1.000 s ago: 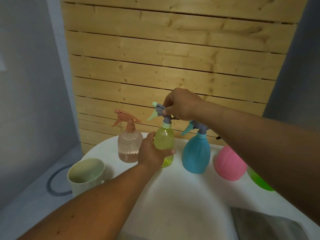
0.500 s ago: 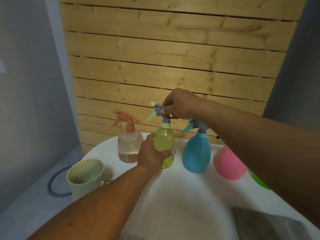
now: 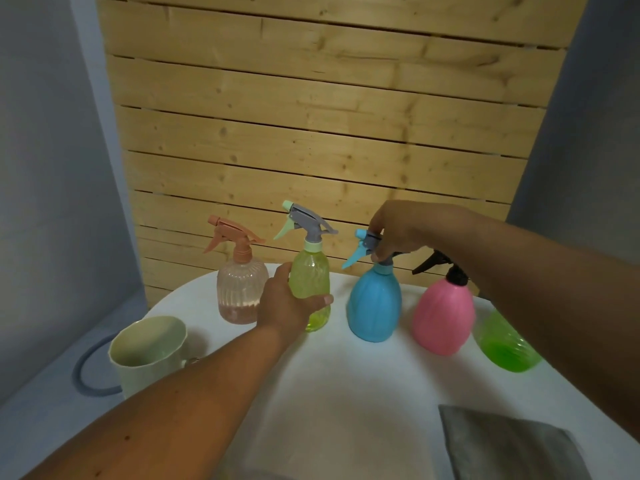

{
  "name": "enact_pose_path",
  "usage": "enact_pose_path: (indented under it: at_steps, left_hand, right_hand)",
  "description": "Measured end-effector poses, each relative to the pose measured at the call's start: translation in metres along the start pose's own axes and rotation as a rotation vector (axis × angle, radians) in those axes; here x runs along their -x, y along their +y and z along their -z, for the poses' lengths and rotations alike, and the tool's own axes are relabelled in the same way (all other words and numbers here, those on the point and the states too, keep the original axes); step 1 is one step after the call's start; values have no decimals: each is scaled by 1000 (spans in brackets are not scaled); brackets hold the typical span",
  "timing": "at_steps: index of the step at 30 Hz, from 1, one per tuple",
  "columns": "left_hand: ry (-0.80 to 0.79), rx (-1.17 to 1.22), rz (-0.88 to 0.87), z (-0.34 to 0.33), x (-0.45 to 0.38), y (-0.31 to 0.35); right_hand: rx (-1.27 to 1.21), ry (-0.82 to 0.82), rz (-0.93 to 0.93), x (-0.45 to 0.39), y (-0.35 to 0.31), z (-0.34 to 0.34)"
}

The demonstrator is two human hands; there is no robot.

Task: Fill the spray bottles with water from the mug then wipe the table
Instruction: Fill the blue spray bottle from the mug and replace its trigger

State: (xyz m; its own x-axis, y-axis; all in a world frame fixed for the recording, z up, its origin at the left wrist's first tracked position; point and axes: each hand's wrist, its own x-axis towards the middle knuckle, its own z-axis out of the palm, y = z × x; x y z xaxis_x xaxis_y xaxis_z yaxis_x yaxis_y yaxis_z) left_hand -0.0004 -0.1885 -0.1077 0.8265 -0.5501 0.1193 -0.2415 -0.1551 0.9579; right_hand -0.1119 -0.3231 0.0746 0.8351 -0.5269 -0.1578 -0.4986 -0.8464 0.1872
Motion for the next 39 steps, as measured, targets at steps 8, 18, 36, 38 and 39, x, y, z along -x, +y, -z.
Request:
enact_pose_path:
  at_steps: [8,18,36,38,39]
  left_hand:
    - [62,-79,36,-2,28,6]
    - [23,129,-238,24,119,60]
    - [-12,-66,-236,157,292,54]
    - [-11,-107,-237,166,309,47]
    - [-16,-142,-240,170,314,44]
  right_hand:
    - [-133,105,42,21,2,17]
    - [-180,121,135,101,-35,67]
    - [-697,117,303,258,-142,21]
    - [-742,67,271,269,-150,1]
    - [-790,52,261,272,-152,-8]
